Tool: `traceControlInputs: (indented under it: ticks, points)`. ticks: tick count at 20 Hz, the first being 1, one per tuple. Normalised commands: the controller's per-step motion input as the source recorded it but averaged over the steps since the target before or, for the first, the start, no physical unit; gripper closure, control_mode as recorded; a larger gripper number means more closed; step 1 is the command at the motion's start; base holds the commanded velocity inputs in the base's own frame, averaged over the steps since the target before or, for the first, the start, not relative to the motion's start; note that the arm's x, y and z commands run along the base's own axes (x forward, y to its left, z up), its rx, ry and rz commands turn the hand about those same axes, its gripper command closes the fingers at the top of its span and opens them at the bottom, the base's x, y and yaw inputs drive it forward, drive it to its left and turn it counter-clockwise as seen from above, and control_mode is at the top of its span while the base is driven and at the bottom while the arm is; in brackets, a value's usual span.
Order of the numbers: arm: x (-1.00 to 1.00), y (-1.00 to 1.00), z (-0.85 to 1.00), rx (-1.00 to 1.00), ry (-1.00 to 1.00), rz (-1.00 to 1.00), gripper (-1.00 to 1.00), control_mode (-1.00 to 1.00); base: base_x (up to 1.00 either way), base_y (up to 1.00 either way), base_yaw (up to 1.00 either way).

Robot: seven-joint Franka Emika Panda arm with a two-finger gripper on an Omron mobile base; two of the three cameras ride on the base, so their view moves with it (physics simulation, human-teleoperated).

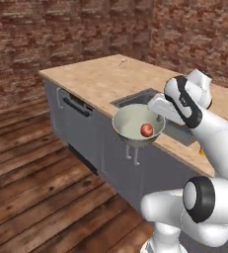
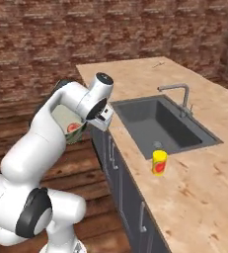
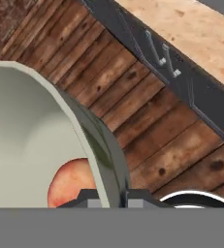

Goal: Move the cup from next to the sink to the open cabinet. Then, move the bowl with the peach to the fridge to clear the area for faucet cleaning.

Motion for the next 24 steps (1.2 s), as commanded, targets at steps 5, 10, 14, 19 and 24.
traceControlInputs:
  ticks: [5, 10, 14, 19, 24]
  points:
    - [0.00, 0.00, 0.00, 0.00, 0.00, 0.00, 1.00, 1.00, 0.00, 0.00, 0.99]
    - [0.00, 0.00, 0.00, 0.00, 0.00, 0.00, 1.00, 1.00, 0.00, 0.00, 0.98]
    - [0.00, 0.00, 0.00, 0.00, 0.00, 0.00, 1.00, 1.00, 0.00, 0.00, 0.97]
    - [0.00, 0.00, 0.00, 0.00, 0.00, 0.00, 1.00, 1.00, -0.39, -0.05, 0.91]
    - [0.00, 0.00, 0.00, 0.00, 0.00, 0.00, 1.00, 1.00, -0.64, -0.17, 0.84]
